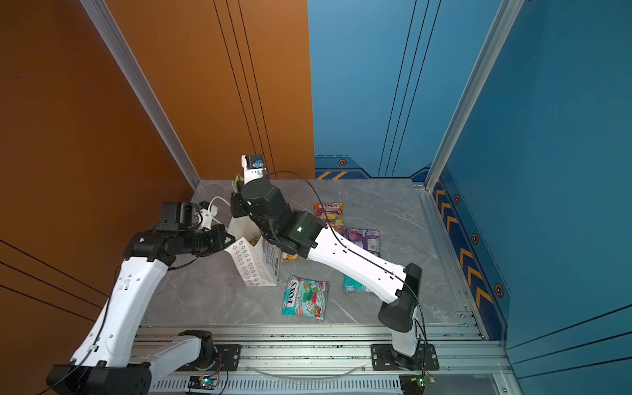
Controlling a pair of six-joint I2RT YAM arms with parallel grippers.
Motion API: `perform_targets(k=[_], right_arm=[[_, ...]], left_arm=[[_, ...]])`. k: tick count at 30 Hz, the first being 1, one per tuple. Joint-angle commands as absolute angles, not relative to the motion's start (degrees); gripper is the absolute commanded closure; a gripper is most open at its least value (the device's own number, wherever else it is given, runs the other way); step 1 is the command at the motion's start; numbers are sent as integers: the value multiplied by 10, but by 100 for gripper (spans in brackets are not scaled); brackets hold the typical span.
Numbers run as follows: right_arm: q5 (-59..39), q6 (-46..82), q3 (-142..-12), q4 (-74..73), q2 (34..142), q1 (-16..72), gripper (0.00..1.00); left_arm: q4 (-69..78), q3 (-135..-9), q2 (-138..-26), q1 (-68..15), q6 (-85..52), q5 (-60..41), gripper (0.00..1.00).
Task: Place the snacks into the paper bag
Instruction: 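Lower the mango tea packet into the bag held by the left gripper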
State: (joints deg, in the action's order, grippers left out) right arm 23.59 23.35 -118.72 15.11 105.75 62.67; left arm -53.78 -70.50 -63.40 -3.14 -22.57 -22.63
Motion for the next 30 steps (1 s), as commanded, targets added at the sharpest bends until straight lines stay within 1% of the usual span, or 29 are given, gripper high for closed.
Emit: perform_targets(k=[1,17,30], right_arm=[[264,235,-1165,109,1021,622,100],[276,266,-1062,130,970,618,100],[301,277,-1033,152,969,603,100]], left_arm=[[-537,-696,-626,-37,-225,-217,96],[-536,-697,-622,-37,-223,-217,95],[-537,-695,-621,-37,-222,-219,95]])
